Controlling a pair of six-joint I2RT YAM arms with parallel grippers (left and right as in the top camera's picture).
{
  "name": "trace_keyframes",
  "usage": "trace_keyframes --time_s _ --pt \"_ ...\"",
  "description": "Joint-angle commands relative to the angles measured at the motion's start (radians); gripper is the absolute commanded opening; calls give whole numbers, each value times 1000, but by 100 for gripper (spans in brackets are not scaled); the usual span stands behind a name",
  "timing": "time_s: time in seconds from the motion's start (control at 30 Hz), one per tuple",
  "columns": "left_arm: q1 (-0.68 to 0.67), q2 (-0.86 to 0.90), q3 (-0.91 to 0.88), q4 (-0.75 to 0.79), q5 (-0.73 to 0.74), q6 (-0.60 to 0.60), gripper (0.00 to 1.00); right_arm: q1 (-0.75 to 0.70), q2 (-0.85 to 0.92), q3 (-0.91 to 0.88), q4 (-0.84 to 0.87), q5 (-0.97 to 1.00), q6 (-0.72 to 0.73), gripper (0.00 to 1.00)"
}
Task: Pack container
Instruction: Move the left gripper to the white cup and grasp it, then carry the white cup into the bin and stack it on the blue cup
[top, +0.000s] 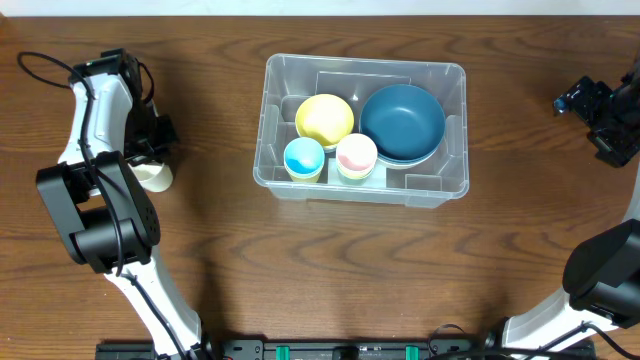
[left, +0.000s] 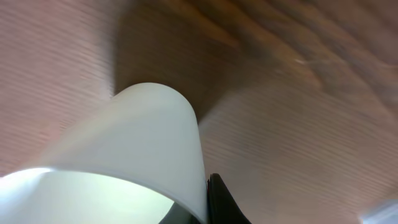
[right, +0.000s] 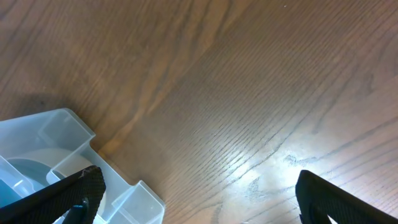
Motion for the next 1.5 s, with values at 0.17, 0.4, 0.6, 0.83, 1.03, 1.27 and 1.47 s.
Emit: trace_keyframes --time_s 0.17,0.4,0.6,0.83,1.03,1.27,1.47 --pt "-61 -245 88 3 178 -7 6 -1 -7 -2 -1 2 10 99" --pt "-260 -491 88 61 198 35 6 -2 -7 -2 0 2 10 99" --pt "-484 -568 87 85 149 68 6 -2 -7 -2 -1 2 10 99" --pt "-648 -515 44 86 40 67 6 -2 -7 -2 -1 2 10 99" --pt "-684 -405 37 82 40 47 6 -2 -7 -2 -1 2 10 99" --pt "-711 -331 37 38 50 18 5 -2 -7 -2 -1 2 10 99" --pt "-742 -326 37 26 47 18 6 -2 -7 -2 -1 2 10 99"
